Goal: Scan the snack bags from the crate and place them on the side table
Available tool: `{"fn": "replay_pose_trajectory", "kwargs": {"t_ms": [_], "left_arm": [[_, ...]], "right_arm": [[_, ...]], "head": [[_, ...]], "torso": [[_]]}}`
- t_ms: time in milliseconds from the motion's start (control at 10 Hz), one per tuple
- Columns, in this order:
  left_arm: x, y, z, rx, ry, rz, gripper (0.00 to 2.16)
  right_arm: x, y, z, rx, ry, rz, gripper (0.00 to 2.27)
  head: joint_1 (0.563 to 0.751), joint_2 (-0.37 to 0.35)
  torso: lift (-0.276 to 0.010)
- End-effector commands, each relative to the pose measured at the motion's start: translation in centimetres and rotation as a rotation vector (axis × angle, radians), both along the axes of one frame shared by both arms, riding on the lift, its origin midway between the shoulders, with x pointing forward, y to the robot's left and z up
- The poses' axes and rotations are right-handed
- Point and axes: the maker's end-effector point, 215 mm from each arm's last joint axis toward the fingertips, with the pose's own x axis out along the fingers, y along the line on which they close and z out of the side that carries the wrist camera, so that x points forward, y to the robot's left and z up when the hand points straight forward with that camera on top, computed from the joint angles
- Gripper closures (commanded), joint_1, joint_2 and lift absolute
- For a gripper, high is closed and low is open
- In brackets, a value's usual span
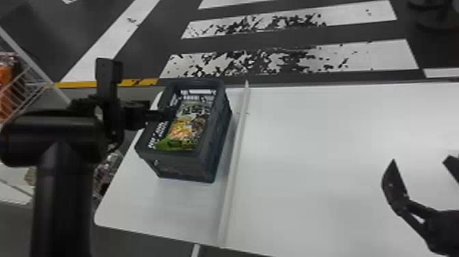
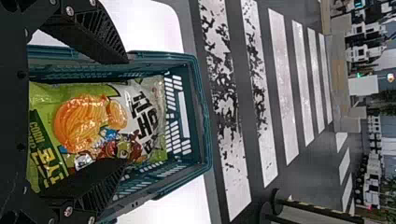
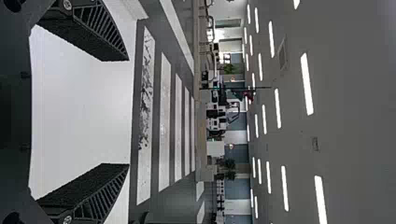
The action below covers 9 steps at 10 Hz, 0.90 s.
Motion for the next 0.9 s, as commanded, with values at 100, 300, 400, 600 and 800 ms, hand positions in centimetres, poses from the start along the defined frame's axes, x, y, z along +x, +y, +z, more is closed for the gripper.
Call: {"fn": "replay_pose_trajectory", "kwargs": {"t_ms": [100, 300, 400, 600, 800], "left_arm": [[0.7, -0.4, -2.9, 0.008, 0.085, -0.002, 0.14], [1.4, -1.0, -4.8, 0.014, 0.142, -0.015, 0.14], [1.6, -1.4, -5.8, 0.027, 0.172, -0.025, 0.13], [2.3, -1.9, -7.6, 0.059, 0.219, -0.01, 0.13], [2.7, -2.9, -8.7, 0.059, 0.255, -0.02, 0.13]], "right_arm": [[0.1, -0.1, 0.0, 0.0, 0.002, 0.003, 0.06], [0.2, -0.1, 0.2, 0.013, -0.003, 0.008, 0.06], [0.2, -0.1, 0.0, 0.011, 0.003, 0.009, 0.06], [0.3, -0.1, -0.2, 0.013, 0.011, 0.013, 0.06], [0.3, -0.2, -0.3, 0.017, 0.014, 0.01, 0.06]], "head": [[0.695, 0.277], [0.695, 0.268], [0.695, 0.265], [0.695, 0.255], [0.695, 0.244]], "torso": [[-0.094], [-0.094], [-0.094], [-0.094], [-0.094]]}}
